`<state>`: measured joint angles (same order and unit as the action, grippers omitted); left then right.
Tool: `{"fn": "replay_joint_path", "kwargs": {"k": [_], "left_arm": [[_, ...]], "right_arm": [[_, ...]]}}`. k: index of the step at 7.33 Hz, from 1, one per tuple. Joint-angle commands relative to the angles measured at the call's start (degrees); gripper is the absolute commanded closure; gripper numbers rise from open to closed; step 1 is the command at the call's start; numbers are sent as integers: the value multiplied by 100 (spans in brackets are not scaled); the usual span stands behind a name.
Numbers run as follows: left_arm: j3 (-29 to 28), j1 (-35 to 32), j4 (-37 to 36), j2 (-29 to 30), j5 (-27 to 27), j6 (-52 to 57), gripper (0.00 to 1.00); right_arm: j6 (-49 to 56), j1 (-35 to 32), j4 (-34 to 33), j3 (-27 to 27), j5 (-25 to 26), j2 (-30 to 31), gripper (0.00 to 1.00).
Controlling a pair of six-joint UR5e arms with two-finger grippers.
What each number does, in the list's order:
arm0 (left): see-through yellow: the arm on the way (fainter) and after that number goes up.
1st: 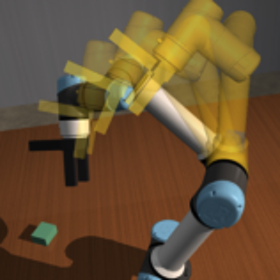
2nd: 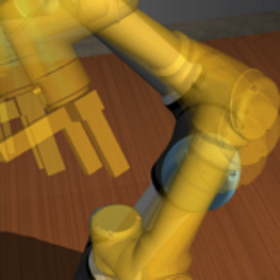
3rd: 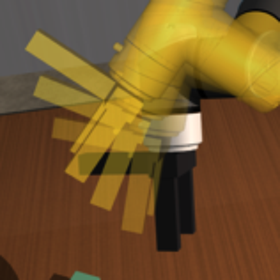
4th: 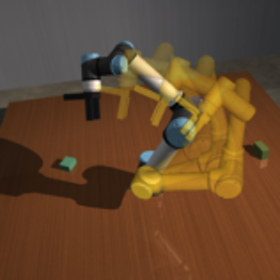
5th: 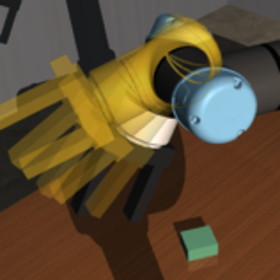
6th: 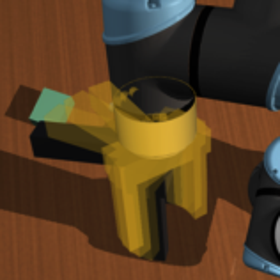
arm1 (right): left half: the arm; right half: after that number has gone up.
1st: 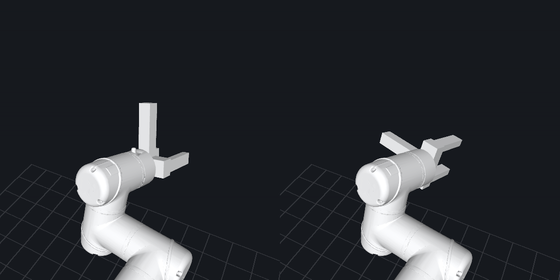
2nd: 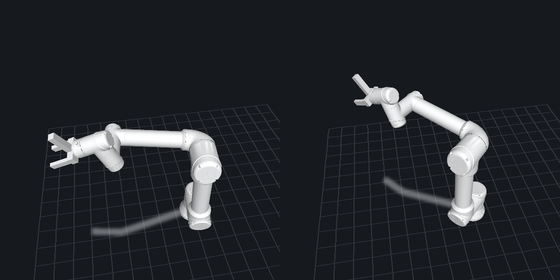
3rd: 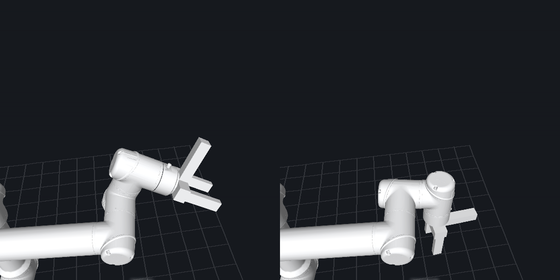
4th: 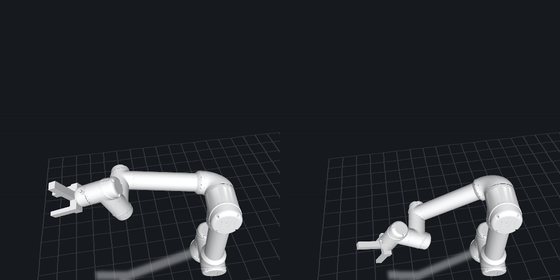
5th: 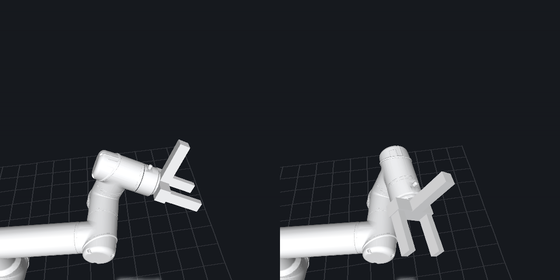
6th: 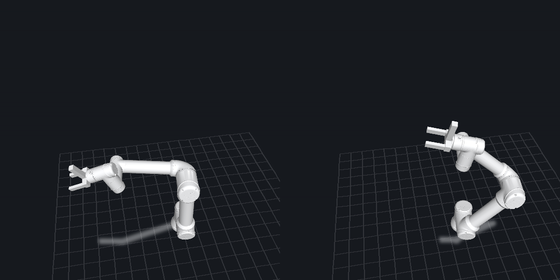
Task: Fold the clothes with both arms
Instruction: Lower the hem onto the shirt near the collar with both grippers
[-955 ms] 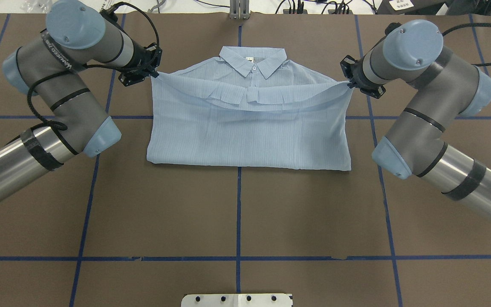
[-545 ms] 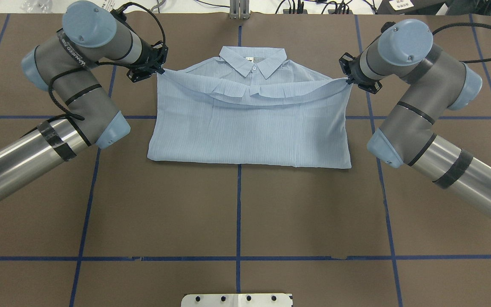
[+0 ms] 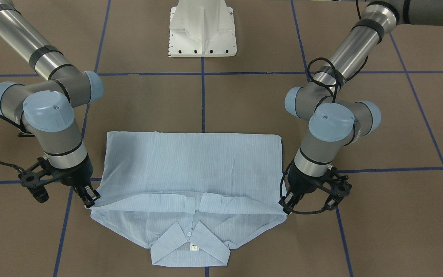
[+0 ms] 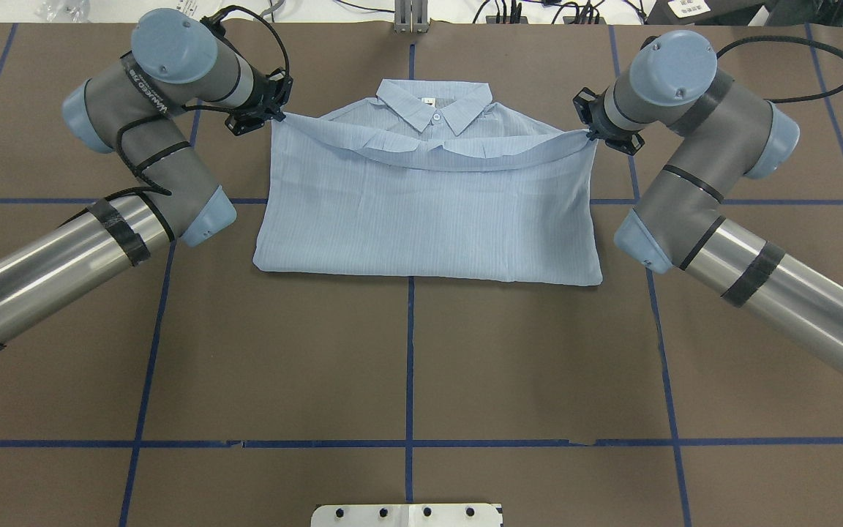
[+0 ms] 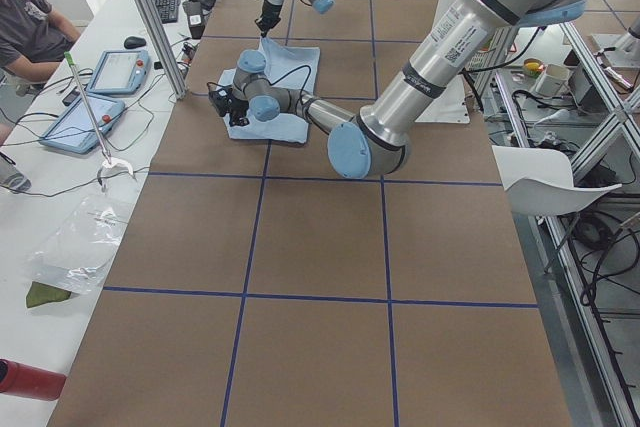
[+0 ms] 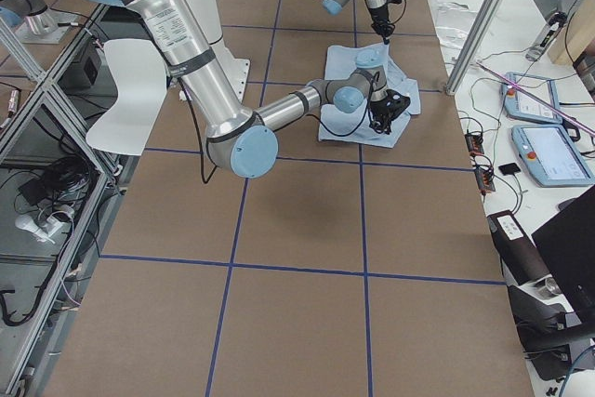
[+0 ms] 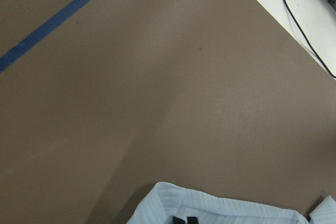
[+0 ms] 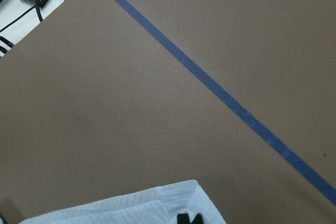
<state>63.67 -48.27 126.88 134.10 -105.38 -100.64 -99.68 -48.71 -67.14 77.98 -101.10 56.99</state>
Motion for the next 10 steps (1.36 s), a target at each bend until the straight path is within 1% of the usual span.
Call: {"fn": "replay_joint_path", "kwargs": {"k": [1, 2, 3, 4, 5, 6, 7, 8, 9, 10], "left_arm": [[-100, 20, 100, 20, 9, 54, 90], [-100, 20, 100, 11, 9, 54, 86], [-100, 11, 109, 11, 9, 54, 82], [-109, 11, 283, -33, 9, 71, 74], [-135, -15, 346, -42, 9, 193, 74], [-101, -50, 355, -85, 0, 281, 74], [-22, -59, 355, -181, -8, 282, 74], [48, -59, 338, -226, -9, 282, 74], [110, -59, 338, -279, -9, 282, 74], [128, -59, 338, -296, 0, 282, 74]], "right_arm": [[1, 11, 131, -361, 38, -152, 100], [1, 37, 148, -441, 47, -171, 34], [1, 28, 175, -485, 47, -232, 20], [-8, 28, 184, -486, 47, -241, 16], [1, -24, 192, -469, 38, -259, 0], [-34, -42, 384, -320, -23, -224, 0], [-95, -25, 377, 281, -32, 194, 0], [-122, 158, 386, 1105, -50, 920, 0], [-322, 421, 403, 1470, -24, 1328, 0], [-838, 702, 412, 1552, 46, 1454, 0]]}}
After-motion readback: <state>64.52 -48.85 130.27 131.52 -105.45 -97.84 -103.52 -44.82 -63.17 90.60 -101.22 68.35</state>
